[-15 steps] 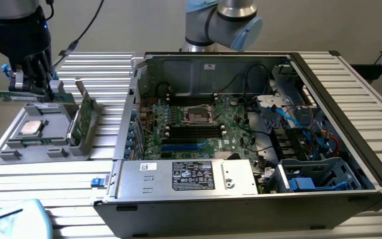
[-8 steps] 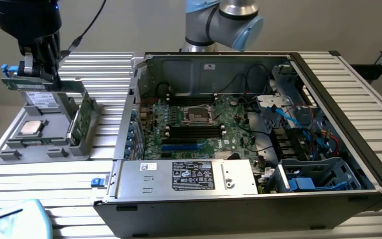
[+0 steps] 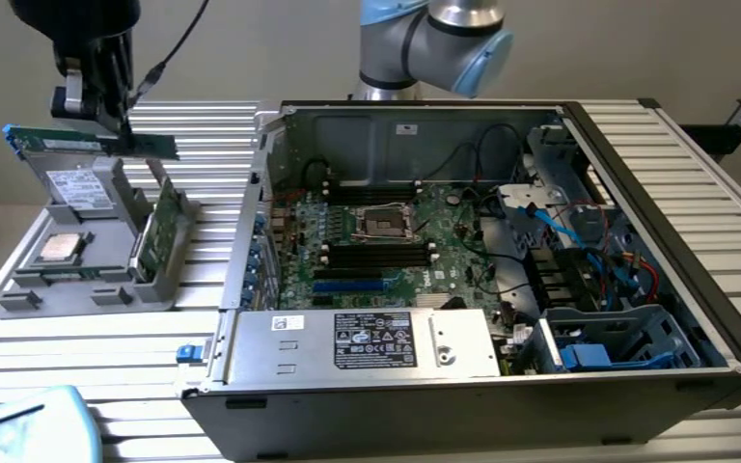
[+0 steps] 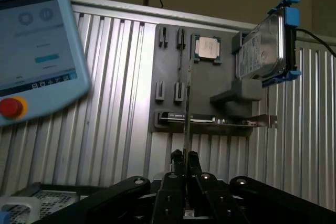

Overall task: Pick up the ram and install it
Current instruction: 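Pick up the ram and move it above insertion slot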

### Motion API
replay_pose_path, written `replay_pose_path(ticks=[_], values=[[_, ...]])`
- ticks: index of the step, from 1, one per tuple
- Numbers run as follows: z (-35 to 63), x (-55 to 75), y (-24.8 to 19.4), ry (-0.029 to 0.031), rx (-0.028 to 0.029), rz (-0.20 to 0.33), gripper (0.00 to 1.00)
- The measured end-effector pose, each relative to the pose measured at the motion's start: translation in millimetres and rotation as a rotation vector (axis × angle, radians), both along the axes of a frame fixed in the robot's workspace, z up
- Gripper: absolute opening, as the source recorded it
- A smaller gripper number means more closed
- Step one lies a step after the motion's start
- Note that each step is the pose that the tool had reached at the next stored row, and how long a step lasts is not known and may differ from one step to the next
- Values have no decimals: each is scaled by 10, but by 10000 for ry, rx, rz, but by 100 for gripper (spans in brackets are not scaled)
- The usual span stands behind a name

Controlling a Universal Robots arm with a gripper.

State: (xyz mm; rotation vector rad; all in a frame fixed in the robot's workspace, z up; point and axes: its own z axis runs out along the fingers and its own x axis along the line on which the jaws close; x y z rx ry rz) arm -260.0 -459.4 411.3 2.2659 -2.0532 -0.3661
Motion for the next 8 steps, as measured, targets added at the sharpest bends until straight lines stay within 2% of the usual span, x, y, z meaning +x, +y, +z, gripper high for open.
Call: replay_pose_path(ticks=[3,8], values=[[24,131,-2,7,48,1,14],[24,358,-5,7,74,0,14]])
